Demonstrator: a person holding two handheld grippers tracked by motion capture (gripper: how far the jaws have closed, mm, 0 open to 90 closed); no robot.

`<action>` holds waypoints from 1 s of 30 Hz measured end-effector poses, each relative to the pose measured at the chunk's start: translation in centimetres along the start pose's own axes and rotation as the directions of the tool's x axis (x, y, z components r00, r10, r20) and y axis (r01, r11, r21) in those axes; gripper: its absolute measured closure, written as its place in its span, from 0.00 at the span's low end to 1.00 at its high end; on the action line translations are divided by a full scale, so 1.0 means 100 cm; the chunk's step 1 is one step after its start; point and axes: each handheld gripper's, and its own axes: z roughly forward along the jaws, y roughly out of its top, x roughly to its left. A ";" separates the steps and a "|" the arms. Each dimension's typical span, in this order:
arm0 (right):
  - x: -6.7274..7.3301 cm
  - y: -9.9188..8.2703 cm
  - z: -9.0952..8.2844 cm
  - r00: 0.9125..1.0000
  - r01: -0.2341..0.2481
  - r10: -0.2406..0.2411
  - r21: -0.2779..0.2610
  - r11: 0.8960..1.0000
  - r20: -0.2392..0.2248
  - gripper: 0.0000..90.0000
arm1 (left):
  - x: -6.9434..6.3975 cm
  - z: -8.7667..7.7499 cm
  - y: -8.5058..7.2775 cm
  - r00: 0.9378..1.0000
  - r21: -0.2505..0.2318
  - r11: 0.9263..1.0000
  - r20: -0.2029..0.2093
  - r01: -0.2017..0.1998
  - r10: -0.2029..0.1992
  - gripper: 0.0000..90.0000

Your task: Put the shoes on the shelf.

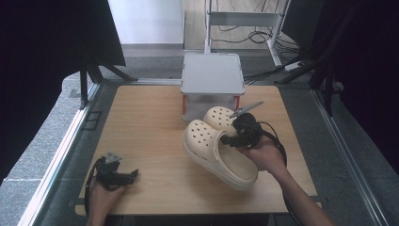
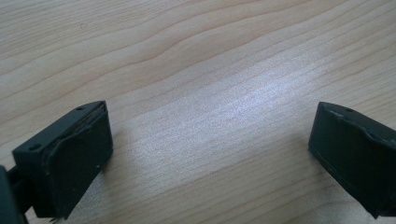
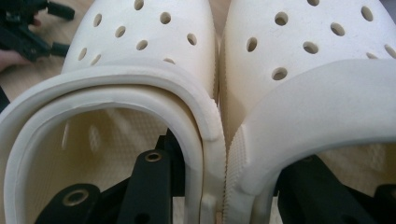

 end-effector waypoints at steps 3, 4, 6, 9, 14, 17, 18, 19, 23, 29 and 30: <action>-0.003 0.008 -0.007 1.000 -0.006 0.006 -0.005 1.000 0.008 0.73 | 0.000 0.000 0.000 1.000 0.000 1.000 0.000 0.000 0.000 0.00; -0.003 0.010 -0.009 1.000 -0.008 0.008 -0.003 1.000 0.013 0.73 | 0.000 0.000 0.000 1.000 0.000 1.000 0.000 0.000 0.000 0.00; -0.005 0.017 -0.012 1.000 -0.012 0.012 -0.002 1.000 0.024 0.73 | 0.000 0.000 0.000 1.000 0.000 1.000 0.000 0.000 0.000 0.00; -0.009 0.026 -0.015 0.999 -0.022 0.022 -0.006 1.000 0.038 0.73 | 0.000 0.000 0.000 1.000 -0.002 1.000 0.000 0.003 -0.003 0.00; -0.013 0.047 -0.019 0.997 -0.035 0.037 -0.025 0.999 0.073 0.73 | 0.000 0.000 0.000 1.000 -0.002 1.000 0.000 0.003 -0.003 0.00; -0.015 0.059 -0.020 0.994 -0.056 0.059 -0.035 0.998 0.093 0.73 | 0.000 0.000 0.000 1.000 0.002 1.000 0.004 0.002 -0.002 0.00; -0.017 0.063 -0.019 0.993 -0.061 0.064 -0.035 0.998 0.098 0.73 | 0.000 0.000 0.000 1.000 -0.001 1.000 0.001 0.004 -0.004 0.00; -0.018 0.068 -0.018 0.992 -0.067 0.070 -0.036 0.997 0.103 0.73 | 0.000 0.000 0.000 1.000 -0.001 1.000 0.001 0.004 -0.004 0.00; -0.027 0.085 -0.014 0.986 -0.102 0.107 -0.043 0.994 0.127 0.73 | 0.000 0.000 0.000 1.000 -0.001 1.000 0.001 0.003 -0.003 0.00; -0.037 0.107 -0.006 0.973 -0.157 0.162 -0.046 0.987 0.164 0.73 | 0.000 0.000 0.000 1.000 0.003 1.000 0.006 0.000 0.000 0.00; -0.038 0.111 -0.005 0.971 -0.167 0.172 -0.046 0.985 0.166 0.73 | 0.000 0.000 0.000 1.000 0.003 1.000 0.006 0.000 0.000 0.00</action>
